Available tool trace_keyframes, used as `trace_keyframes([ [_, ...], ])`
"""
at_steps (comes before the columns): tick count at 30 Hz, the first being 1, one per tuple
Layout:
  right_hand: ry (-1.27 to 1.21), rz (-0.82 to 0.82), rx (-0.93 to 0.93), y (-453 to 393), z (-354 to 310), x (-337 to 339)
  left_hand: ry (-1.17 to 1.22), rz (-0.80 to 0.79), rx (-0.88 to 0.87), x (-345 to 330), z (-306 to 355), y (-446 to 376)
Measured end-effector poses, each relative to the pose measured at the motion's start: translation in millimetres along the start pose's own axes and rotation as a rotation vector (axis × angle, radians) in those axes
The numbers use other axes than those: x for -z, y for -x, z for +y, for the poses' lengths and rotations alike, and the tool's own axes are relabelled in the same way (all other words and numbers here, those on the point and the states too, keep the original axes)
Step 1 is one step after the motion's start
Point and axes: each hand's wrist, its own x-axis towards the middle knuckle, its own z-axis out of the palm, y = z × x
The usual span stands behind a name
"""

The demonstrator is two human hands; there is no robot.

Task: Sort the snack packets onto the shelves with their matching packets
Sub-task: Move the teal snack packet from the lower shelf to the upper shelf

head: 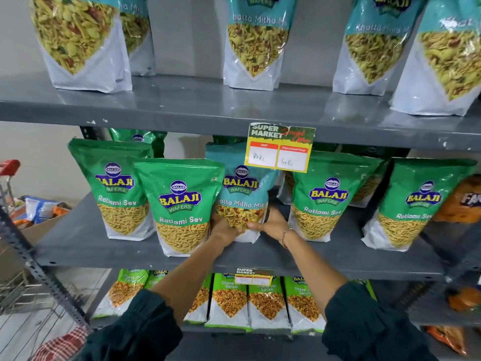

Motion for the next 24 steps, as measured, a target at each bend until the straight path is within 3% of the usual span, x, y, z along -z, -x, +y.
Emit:
trace_keyframes([
  [5, -0.072, 0.089, 0.010, 28.7, -0.1, 6.4, 0.117, -0.077, -0.073, -5.3, -2.3, 0.0],
  [10, 0.018, 0.197, 0.023, 66.1, -3.8, 10.2, 0.051, -0.142, -0.195, -4.4, -3.0, 16.5],
  [16, 0.061, 0.268, 0.029, 128.8, -9.0, 5.4, -0.053, -0.171, -0.207, 4.9, -15.9, 62.9],
  [24, -0.028, 0.358, -0.048, 221.8, -4.6, -19.2, -0.221, -0.238, -0.304, 33.2, -35.5, 136.5],
])
